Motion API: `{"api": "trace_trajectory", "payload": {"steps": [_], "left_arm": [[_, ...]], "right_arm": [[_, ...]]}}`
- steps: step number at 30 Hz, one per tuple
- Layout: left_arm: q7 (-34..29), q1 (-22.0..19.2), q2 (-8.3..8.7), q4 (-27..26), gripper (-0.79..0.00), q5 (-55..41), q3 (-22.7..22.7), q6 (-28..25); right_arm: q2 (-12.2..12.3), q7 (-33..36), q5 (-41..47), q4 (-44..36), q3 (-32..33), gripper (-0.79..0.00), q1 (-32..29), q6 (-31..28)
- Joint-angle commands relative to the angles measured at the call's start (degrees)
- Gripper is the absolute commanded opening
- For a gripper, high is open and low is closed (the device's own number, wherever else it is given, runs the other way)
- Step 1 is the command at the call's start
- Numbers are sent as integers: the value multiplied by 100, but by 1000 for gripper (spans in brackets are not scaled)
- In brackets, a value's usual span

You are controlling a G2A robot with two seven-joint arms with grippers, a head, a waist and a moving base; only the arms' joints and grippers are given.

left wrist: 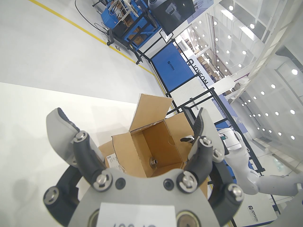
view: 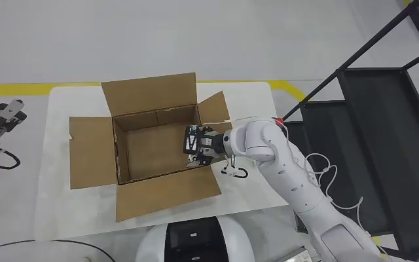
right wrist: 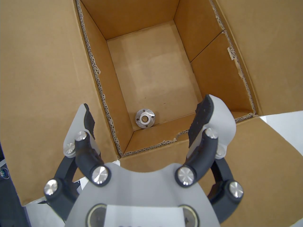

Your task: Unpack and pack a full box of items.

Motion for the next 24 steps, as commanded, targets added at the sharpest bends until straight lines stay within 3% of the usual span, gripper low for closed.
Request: {"api": "trace_trajectory", "payload": {"steps": [1, 4, 8, 17, 24], "left_arm": [[0, 0, 0, 0, 0, 0, 0, 0], [0, 0, 0, 0, 0, 0, 0, 0], [0, 0, 0, 0, 0, 0, 0, 0], [0, 0, 0, 0, 0, 0, 0, 0], [0, 0, 0, 0, 0, 0, 0, 0]], "right_arm": [[3, 10, -59, 1, -21, 0, -11, 22], [-5, 469, -361, -12, -310, 0, 222, 33], [-41, 786, -351, 378, -1051, 0, 966, 261], [-83, 1080, 354, 1393, -2987, 0, 2617, 555], [-190, 1264, 703, 1721, -4206, 0, 3452, 740]]}}
